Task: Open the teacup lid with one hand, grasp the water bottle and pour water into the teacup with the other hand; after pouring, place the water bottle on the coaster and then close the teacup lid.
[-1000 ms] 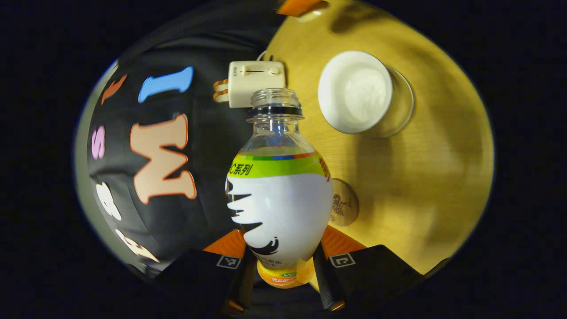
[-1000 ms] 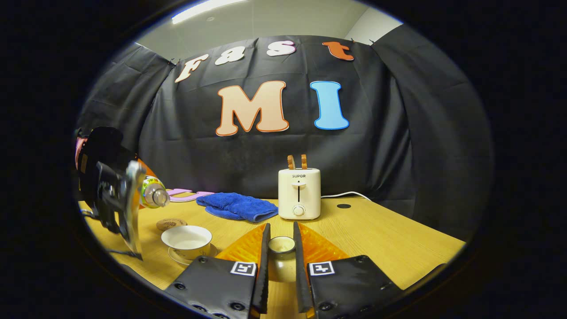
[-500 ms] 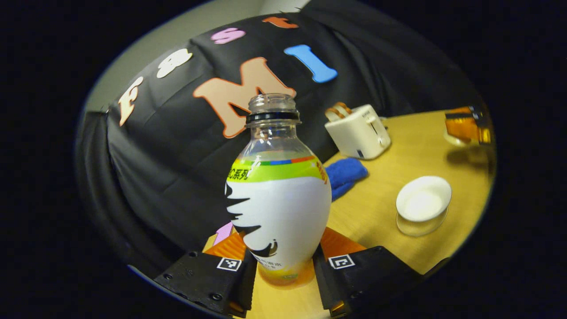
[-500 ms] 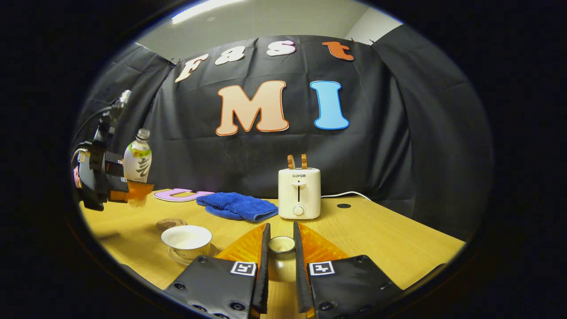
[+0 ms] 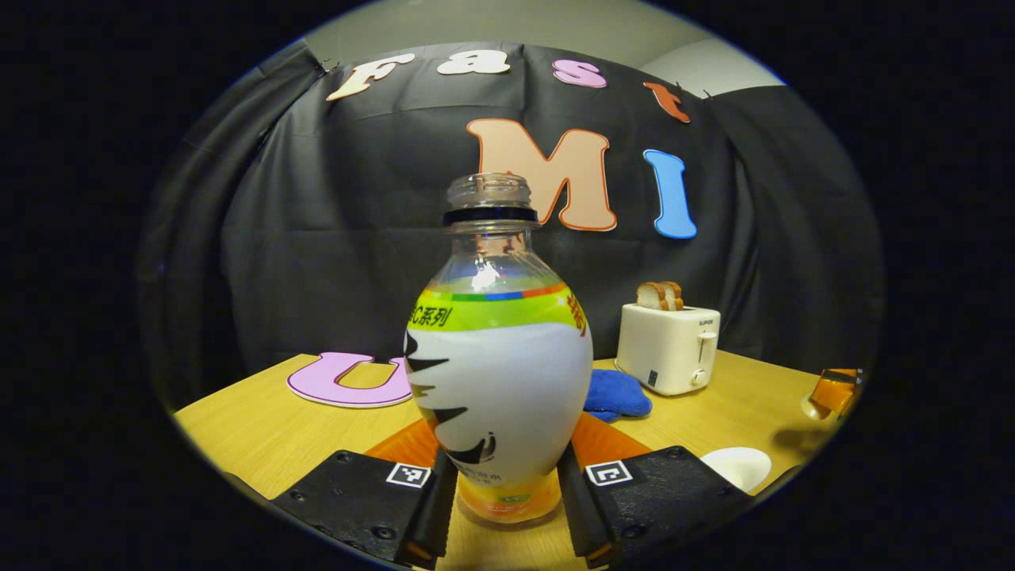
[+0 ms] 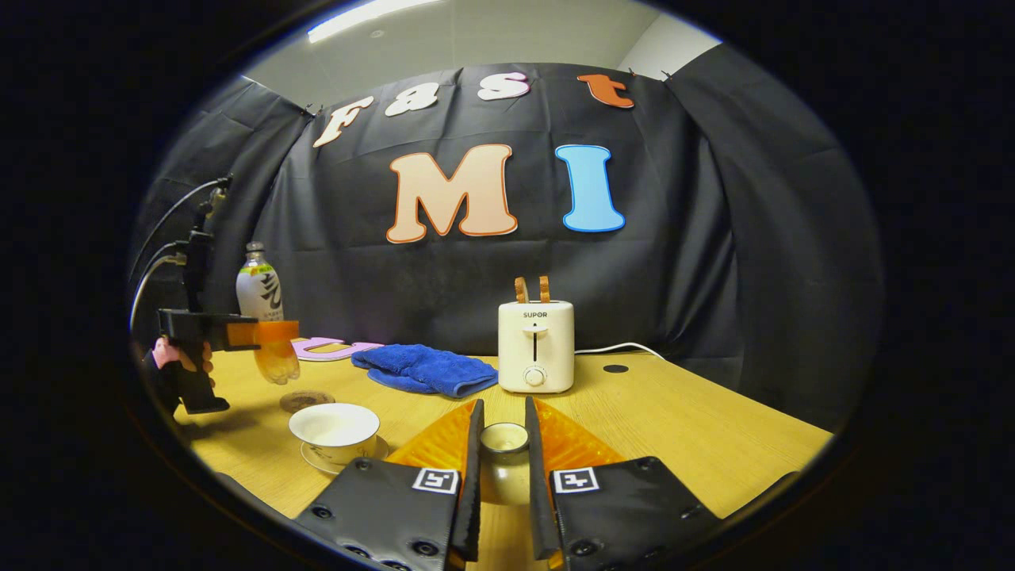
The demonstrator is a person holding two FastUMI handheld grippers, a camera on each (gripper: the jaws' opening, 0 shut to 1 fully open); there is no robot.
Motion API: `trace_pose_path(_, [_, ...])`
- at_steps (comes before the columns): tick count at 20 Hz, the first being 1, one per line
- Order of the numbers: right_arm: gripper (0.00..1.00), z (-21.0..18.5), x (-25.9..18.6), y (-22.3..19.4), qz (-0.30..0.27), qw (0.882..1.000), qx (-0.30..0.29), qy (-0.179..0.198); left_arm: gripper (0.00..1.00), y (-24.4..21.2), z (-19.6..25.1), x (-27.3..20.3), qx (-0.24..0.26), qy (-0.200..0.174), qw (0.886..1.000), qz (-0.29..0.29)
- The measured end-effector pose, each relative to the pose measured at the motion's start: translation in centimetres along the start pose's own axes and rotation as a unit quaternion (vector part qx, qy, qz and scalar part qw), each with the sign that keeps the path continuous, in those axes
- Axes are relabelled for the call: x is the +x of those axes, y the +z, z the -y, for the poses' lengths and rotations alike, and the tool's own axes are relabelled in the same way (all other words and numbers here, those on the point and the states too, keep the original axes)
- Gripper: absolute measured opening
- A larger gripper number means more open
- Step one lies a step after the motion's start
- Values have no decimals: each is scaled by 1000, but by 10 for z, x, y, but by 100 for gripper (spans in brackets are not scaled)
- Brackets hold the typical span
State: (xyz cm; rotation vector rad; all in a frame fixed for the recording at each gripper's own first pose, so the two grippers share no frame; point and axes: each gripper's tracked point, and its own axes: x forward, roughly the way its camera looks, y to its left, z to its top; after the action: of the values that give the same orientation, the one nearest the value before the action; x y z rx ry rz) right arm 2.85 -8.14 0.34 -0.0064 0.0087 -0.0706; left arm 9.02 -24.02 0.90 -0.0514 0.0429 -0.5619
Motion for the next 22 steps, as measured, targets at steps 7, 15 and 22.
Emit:
trace_pose_path(7, [29,1,1,0,0,1000,-1,-3,55,-28,0,17,24,-6,999,-42])
trace_pose_path(15, [28,3,1,0,1,1000,-1,-7,60,-38,4,19,24,-13,998,-56])
trace_pose_path(22, [28,3,0,1,1,1000,-1,-7,66,-39,9,19,20,-17,998,-61])
